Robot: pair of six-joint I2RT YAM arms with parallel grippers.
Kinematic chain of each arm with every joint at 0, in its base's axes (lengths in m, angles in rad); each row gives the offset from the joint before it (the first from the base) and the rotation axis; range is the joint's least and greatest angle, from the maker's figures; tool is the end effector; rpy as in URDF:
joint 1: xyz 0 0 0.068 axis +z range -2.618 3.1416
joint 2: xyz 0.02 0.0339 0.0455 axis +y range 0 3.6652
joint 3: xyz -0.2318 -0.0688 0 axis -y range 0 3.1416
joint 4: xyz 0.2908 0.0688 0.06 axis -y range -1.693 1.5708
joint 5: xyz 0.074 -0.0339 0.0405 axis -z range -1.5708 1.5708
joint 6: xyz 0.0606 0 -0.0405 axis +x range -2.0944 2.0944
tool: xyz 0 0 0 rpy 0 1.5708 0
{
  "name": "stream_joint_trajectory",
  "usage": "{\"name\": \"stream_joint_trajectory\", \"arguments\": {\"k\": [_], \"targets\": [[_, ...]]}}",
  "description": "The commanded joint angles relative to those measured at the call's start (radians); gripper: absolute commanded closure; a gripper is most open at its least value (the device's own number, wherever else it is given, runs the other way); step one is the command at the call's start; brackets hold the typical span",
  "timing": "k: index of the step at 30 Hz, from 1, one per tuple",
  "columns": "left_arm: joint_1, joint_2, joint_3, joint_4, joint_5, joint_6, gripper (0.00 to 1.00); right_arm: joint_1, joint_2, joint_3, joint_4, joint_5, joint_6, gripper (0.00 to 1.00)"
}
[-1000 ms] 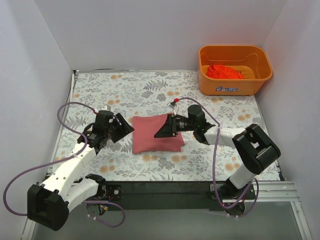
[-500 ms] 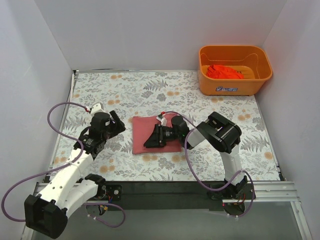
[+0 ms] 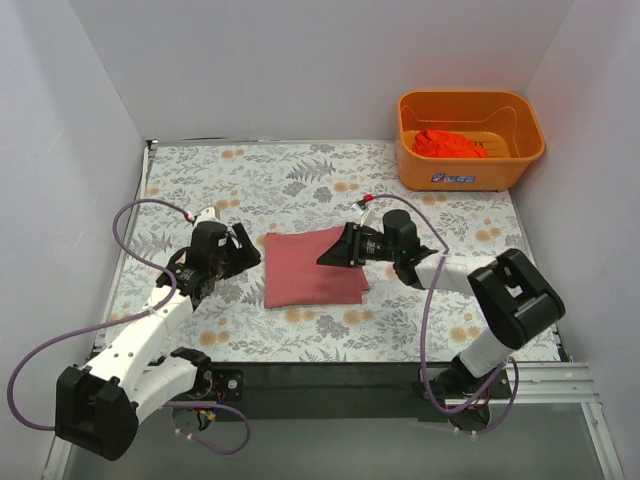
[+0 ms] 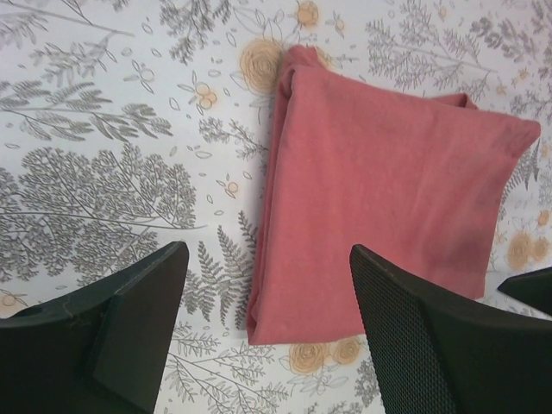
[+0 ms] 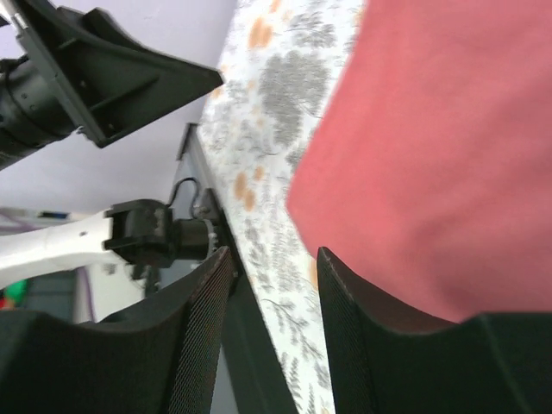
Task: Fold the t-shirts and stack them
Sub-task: Fold the tshirt, then neatly place the folded tshirt to the corner
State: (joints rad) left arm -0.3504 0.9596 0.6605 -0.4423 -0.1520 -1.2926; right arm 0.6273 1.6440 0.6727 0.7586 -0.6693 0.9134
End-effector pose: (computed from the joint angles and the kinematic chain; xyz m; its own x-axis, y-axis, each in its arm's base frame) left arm 0.2674 -0.0879 0.1846 -0.3996 -0.8659 -0.3009 -0.5455 0.4884 -0.6811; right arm 0.2770 0.2472 0.1128 -0.8575 0.1451 -0.4936 -0.4460 0.2686 0.8538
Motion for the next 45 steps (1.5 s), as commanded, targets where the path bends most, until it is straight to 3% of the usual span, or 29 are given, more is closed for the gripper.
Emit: {"name": "stream_joint_trajectory", "arguments": {"k": [1,3,5,7,13,21,36,41,45], "targets": [[-0.001,0.039,0.007,-0.029,0.100,-0.031,0.25,-0.046,-0.139,-0.016,-0.353,0.071,-0.232,0.48],[-0.001,0.083,0.011,-0.052,0.127,-0.057,0.25,-0.067,-0.229,0.017,-0.597,0.186,-0.366,0.45],[-0.004,0.115,0.016,-0.064,0.150,-0.073,0.25,-0.075,-0.303,0.047,-0.729,0.345,-0.442,0.41],[-0.012,0.140,0.017,-0.064,0.198,-0.088,0.25,-0.090,-0.334,0.038,-0.797,0.384,-0.488,0.37],[-0.047,0.195,0.017,-0.052,0.213,-0.119,0.26,-0.136,-0.354,-0.012,-0.798,0.304,-0.490,0.36],[-0.067,0.211,0.007,-0.045,0.218,-0.140,0.27,-0.129,-0.228,0.013,-0.792,0.292,-0.516,0.36],[-0.067,0.220,0.056,-0.041,0.200,-0.099,0.28,0.000,-0.033,0.120,-0.778,0.304,-0.499,0.38],[-0.067,0.231,0.094,-0.047,0.177,-0.065,0.28,0.002,-0.016,0.139,-0.826,0.359,-0.522,0.46],[-0.065,0.237,0.116,-0.053,0.173,-0.059,0.28,0.002,-0.013,0.142,-0.834,0.361,-0.528,0.60]]}}
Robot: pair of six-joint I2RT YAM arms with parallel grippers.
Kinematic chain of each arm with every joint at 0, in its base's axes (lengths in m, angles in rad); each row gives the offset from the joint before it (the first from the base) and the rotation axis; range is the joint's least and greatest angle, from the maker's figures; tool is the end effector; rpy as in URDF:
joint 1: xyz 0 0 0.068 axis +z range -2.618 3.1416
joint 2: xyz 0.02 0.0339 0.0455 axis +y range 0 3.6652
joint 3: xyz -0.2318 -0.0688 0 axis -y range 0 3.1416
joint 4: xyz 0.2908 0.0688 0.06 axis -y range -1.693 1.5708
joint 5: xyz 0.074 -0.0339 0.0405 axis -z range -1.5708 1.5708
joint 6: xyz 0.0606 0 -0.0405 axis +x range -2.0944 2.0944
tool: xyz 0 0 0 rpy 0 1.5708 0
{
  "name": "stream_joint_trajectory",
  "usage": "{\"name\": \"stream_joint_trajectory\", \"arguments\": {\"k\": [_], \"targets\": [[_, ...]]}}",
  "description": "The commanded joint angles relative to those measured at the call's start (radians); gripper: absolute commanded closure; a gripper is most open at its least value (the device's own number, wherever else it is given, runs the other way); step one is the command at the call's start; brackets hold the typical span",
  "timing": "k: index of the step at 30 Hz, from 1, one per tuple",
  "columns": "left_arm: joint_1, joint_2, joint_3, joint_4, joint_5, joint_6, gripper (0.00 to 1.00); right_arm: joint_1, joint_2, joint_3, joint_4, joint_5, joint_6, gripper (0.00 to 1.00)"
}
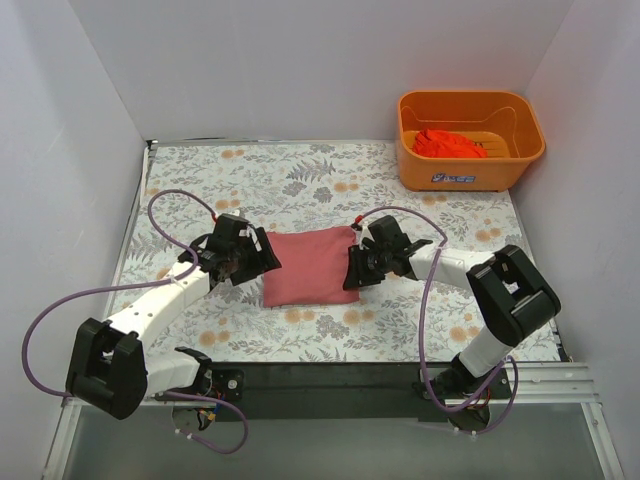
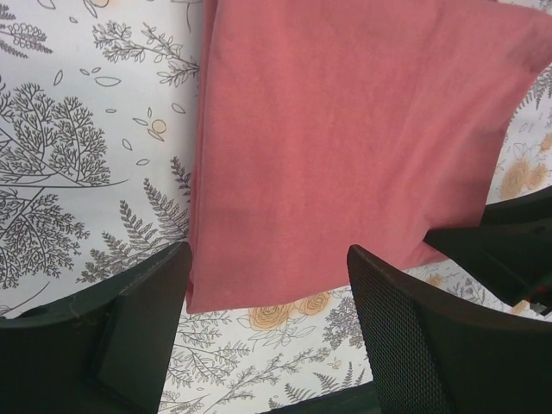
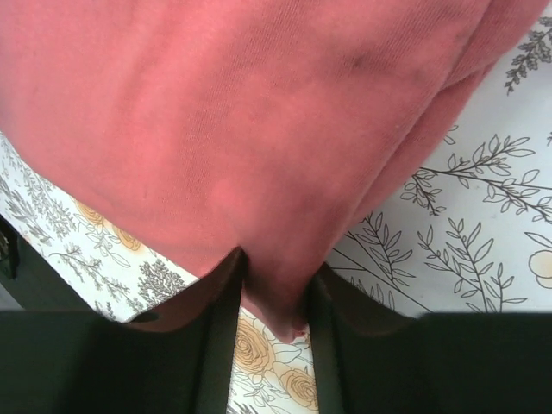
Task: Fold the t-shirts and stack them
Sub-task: Neatly place the folded tshirt to the corner
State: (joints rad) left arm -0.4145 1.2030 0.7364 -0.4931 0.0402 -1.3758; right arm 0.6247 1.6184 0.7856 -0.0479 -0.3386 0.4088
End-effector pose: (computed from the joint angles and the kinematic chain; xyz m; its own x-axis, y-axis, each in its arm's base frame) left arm 0.2741 -0.1233 0.1424 -0.5607 -0.8242 -0.0789 -0.6534 0.4990 -0.5693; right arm 0.2758 0.2237 0.0691 -0.8615 -0.1589 -0.4823 -0.4149 0.7678 0.4881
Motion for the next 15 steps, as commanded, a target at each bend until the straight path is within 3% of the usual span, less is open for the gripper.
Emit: {"name": "stream_joint_trajectory", "arguments": {"k": [1,3,4,5,10,15], "targets": [[-0.001,-0.008,0.037,-0.002,-0.017,0.024,0.28,0.001,0.014,0.030,-0.027,0.029,-0.025,0.66],[-0.001,-0.010,0.035,-0.001,-0.022,0.026,0.28,0.003,0.023,0.033,-0.029,0.027,-0.027,0.75],[-0.003,-0.008,0.034,-0.002,-0.028,0.029,0.28,0.001,0.024,0.037,-0.030,0.027,-0.027,0.93],[-0.003,-0.010,0.038,-0.002,-0.026,0.037,0.28,0.000,0.029,0.041,-0.030,0.033,-0.027,0.99],[-0.003,0.001,0.086,-0.016,-0.075,0.081,0.28,-0.045,0.025,0.067,-0.105,0.072,-0.077,0.99],[0.000,0.020,0.168,-0.030,-0.158,0.162,0.28,-0.160,-0.046,0.104,-0.251,0.229,-0.162,0.99]]}}
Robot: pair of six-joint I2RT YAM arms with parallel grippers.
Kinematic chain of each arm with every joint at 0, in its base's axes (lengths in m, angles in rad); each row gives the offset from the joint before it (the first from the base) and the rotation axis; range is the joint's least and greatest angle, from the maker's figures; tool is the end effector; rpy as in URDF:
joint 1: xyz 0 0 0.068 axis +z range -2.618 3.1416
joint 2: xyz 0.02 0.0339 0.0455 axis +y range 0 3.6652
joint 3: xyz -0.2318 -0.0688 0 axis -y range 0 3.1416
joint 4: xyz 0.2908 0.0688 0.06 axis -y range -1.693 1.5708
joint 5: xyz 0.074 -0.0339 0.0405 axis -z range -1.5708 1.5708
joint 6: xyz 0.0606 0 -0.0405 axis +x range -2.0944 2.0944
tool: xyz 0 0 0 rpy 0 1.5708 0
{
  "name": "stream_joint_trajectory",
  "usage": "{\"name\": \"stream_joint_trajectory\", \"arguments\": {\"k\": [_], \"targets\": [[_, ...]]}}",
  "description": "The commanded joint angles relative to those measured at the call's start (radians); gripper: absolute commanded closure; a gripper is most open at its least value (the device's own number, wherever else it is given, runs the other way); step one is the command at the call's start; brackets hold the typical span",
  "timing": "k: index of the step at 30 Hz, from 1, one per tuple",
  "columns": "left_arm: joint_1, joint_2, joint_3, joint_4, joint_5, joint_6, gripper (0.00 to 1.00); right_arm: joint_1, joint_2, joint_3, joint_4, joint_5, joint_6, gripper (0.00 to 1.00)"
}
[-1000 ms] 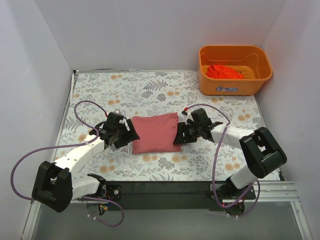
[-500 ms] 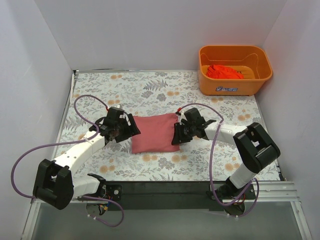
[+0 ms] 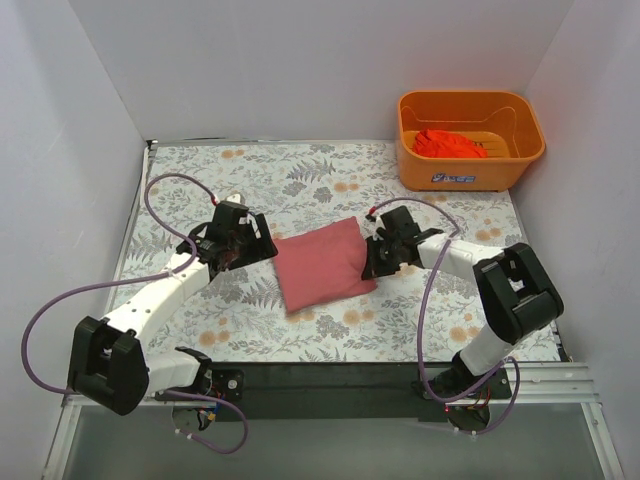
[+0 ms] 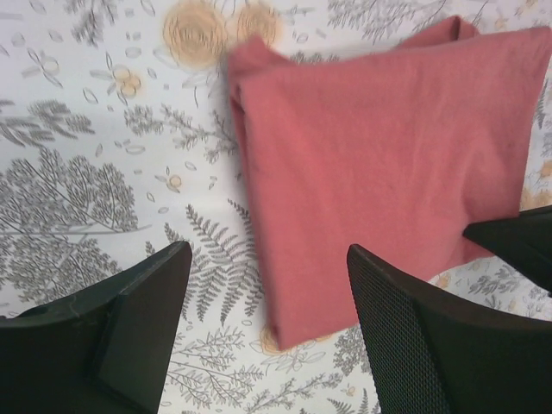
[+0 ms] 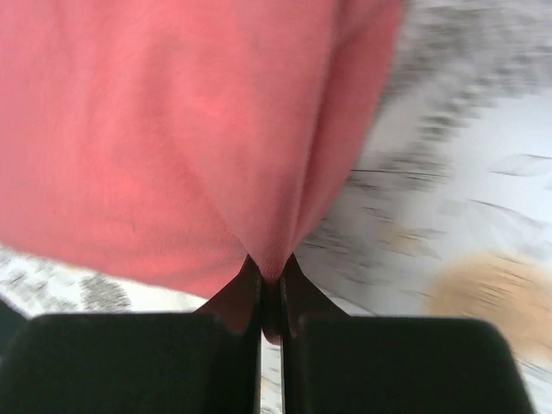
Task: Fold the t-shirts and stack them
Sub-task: Neatly place the folded tshirt to the corner
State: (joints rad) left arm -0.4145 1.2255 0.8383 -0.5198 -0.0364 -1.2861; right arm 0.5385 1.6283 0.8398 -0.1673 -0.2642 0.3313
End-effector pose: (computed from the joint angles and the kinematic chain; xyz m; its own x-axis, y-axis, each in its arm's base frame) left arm 0.2905 -0.1254 0.1714 -0.5691 -0.7975 -0.2006 -0.5847 0.5639 -0.5833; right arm 0.2986 0.1968 0.0727 -0.8662 -0.1517 -0.4762 -0.3624 0.8468 0.3894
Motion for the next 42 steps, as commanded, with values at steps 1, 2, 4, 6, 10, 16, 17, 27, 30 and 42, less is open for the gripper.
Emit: {"name": "stream_joint_trajectory", "arguments": {"k": [1,2,4,6,10,16,17,27,30,42], "targets": [[0.000,-0.004,0.071,-0.003,-0.098,0.077,0.28,-0.113,-0.064,0.061,-0.170,0.189,-0.100,0.99],[-0.001,-0.011,0.071,0.000,-0.118,0.080,0.28,-0.130,-0.079,0.071,-0.222,0.259,-0.139,0.99],[0.002,-0.038,0.055,0.019,-0.151,0.082,0.28,-0.173,-0.087,0.108,-0.286,0.458,-0.172,0.99],[0.009,-0.064,0.030,0.049,-0.146,0.085,0.28,-0.205,-0.087,0.122,-0.327,0.535,-0.212,0.99],[0.055,-0.103,-0.008,0.078,-0.106,0.097,0.28,-0.340,-0.039,0.180,-0.354,0.634,-0.262,0.99],[0.080,-0.127,-0.025,0.083,-0.099,0.100,0.28,-0.549,0.015,0.196,-0.330,0.672,-0.264,0.99],[0.083,-0.126,-0.025,0.081,-0.097,0.100,0.28,-0.577,0.019,0.194,-0.316,0.672,-0.264,0.99],[0.085,-0.107,-0.034,0.081,-0.099,0.100,0.29,-0.817,0.065,0.275,-0.218,0.623,-0.241,0.99],[0.086,-0.095,-0.036,0.083,-0.099,0.100,0.29,-0.859,0.084,0.304,-0.205,0.625,-0.204,0.99],[0.086,-0.095,-0.048,0.092,-0.076,0.099,0.29,-0.873,-0.079,0.256,-0.235,0.655,-0.126,0.45]]}}
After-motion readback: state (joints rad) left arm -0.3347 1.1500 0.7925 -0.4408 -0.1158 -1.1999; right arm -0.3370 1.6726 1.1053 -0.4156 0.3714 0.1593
